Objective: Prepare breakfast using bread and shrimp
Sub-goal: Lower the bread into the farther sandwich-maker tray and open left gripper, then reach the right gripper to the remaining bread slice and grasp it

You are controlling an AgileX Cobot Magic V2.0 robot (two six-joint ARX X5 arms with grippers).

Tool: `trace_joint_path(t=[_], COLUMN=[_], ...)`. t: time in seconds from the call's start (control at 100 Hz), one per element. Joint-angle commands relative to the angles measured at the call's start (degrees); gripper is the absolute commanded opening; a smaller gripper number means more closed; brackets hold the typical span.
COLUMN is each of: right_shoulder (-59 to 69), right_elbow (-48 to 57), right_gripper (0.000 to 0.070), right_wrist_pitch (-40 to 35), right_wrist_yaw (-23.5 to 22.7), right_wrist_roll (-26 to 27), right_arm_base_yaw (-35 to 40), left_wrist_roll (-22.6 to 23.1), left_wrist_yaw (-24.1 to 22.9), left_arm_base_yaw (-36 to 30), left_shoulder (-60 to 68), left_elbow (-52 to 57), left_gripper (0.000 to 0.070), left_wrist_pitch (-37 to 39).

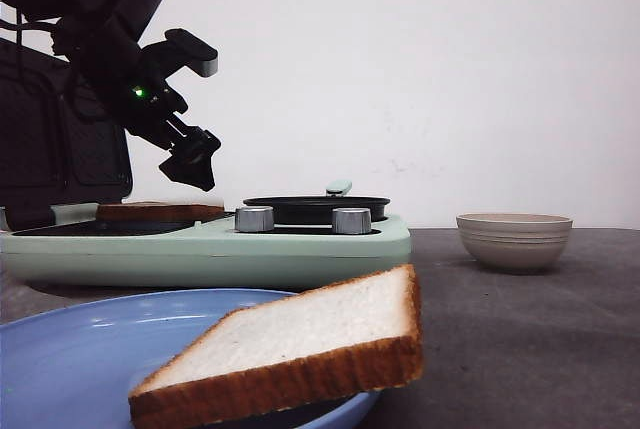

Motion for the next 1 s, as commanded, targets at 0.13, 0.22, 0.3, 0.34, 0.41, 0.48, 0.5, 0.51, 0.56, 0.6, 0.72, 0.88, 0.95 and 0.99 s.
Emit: trace_joint_path(t=[0.13, 0.22, 0.3, 0.34, 0.41, 0.48, 0.5, 0.51, 0.56, 0.6, 0.72, 0.88, 0.95, 0.99], right_shoulder=[0.2, 0.2, 0.2, 0.2, 0.2, 0.2, 0.2, 0.2, 0.2, 0.2, 0.2, 0.2, 0.2, 0.2], right_elbow=[0.9, 0.9, 0.9, 0.9, 0.9, 0.9, 0.9, 0.9, 0.9, 0.9, 0.9, 0.9, 0.9, 0.9], right_gripper=[0.0347, 0.0347, 0.0347, 0.0347, 0.0347, 0.0347, 0.0347, 0.0347, 0.0347, 0.0347, 0.0347, 0.0347, 0.0347, 0.0347], right_wrist_pitch=[0.6, 0.6, 0.6, 0.6, 0.6, 0.6, 0.5, 0.5, 0.5, 0.5, 0.5, 0.5, 0.5, 0.4], right_wrist_yaw=[0.0, 0.0, 0.0, 0.0, -0.1, -0.1, -0.1, -0.1, -0.2, -0.2, -0.2, -0.4, -0.9, -1.6], right_wrist_roll=[-0.7, -0.7, -0.7, -0.7, -0.7, -0.7, -0.7, -0.7, -0.7, -0.6, -0.6, -0.2, -0.2, -0.2], right_arm_base_yaw=[0.2, 0.2, 0.2, 0.2, 0.2, 0.2, 0.2, 0.2, 0.2, 0.2, 0.2, 0.2, 0.2, 0.2], left_wrist_roll=[-3.1, -4.5, -6.6, -7.7, -9.9, -12.9, -13.8, -14.1, -15.6, -16.7, -18.8, -21.3, -21.3, -22.3], left_wrist_yaw=[2.2, 2.2, 2.2, 2.2, 2.1, 2.2, 2.1, 2.1, 2.1, 2.1, 2.1, 2.1, 2.1, 1.8], left_arm_base_yaw=[-0.2, -0.2, -0.2, -0.2, -0.3, -0.3, -0.3, -0.3, -0.3, -0.3, -0.2, -0.2, -0.2, -0.2], left_shoulder=[1.4, 1.1, 0.3, -0.4, -2.1, -4.4, -5.1, -5.5, -7.5, -9.4, -14.4, -20.5, -22.8, -24.1], left_elbow=[1.4, 1.5, 1.9, 2.1, 2.5, 2.6, 2.6, 2.6, 2.6, 2.6, 2.6, 2.6, 2.6, 2.6], left_gripper=[0.0700, 0.0700, 0.0700, 0.0700, 0.0700, 0.0700, 0.0700, 0.0700, 0.0700, 0.0700, 0.0700, 0.0700, 0.0700, 0.0700], left_wrist_pitch=[-1.1, -1.2, -1.3, -1.3, -2.0, -3.0, -3.4, -3.7, -5.6, -7.4, -12.5, -17.8, -20.6, -22.7])
